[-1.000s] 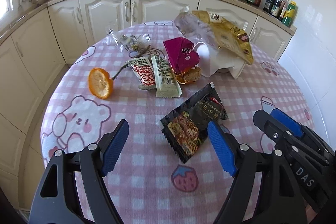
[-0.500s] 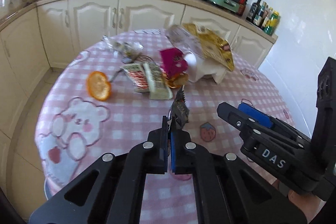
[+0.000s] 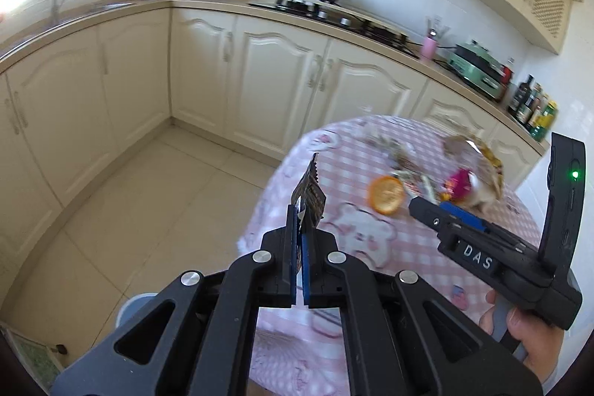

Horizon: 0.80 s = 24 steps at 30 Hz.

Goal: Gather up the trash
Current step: 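Grasp the orange peel with the right tool while the left tool holds its wrapper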

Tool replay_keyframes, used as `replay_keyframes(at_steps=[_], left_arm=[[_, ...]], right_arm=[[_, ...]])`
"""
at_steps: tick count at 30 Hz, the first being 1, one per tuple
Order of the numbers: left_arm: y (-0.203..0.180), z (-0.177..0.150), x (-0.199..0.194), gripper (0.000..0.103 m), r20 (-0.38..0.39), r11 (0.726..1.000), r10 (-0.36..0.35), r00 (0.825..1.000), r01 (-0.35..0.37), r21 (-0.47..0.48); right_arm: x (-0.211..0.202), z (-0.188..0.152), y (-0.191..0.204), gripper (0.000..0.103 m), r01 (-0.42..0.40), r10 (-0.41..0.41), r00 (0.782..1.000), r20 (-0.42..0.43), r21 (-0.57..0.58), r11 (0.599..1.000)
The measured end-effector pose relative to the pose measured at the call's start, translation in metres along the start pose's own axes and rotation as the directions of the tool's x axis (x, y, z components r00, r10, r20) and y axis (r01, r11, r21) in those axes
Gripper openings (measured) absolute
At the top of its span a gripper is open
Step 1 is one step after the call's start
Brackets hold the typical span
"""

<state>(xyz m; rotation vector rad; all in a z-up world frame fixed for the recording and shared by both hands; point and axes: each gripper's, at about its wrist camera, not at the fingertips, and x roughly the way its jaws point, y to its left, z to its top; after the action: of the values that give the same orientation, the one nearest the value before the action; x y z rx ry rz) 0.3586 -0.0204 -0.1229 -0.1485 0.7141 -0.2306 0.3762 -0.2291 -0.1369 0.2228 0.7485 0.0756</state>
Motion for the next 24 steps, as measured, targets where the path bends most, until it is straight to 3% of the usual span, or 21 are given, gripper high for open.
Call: replay_keyframes(at_steps=[5,6,7,16,24], left_arm=[[0.022,0.008,0.004,0.001,0.008,0.999,0.024,1.000,-0.024,-0.032],[0.026,0.007,0.004,0.001,0.008,0.999,0.025,1.000,-0.025,-0.034],[0.029,0.007,0.005,0.001,0.007,0.999,0.024,1.000,-0.023,-0.039],[0.057,0.001,-0.006,0.001,0.011,0.997,0.027,1.000,-0.026,-0.079],[0.096,-0.012,-0.038,0.001,0.022,0.989,0.088,0.996,-0.085,-0.120]], right_arm=[[0.036,0.013,0.014,0.048,0.032,-0.034,0.998,-0.043,-0.034,0.999],[0.038,0.012,0.015,0.028,0.035,-0.037,0.998,-0.043,-0.040,0.999],[0.042,0.013,0.015,0.016,0.043,-0.045,0.997,-0.058,-0.047,0.998],[0.023,0.011,0.046,0.012,-0.010,0.008,1.000,-0.019,-0.117,0.993],[0.001,-0.007,0.128,0.011,-0.147,0.145,0.989,-0.026,-0.224,0.963]])
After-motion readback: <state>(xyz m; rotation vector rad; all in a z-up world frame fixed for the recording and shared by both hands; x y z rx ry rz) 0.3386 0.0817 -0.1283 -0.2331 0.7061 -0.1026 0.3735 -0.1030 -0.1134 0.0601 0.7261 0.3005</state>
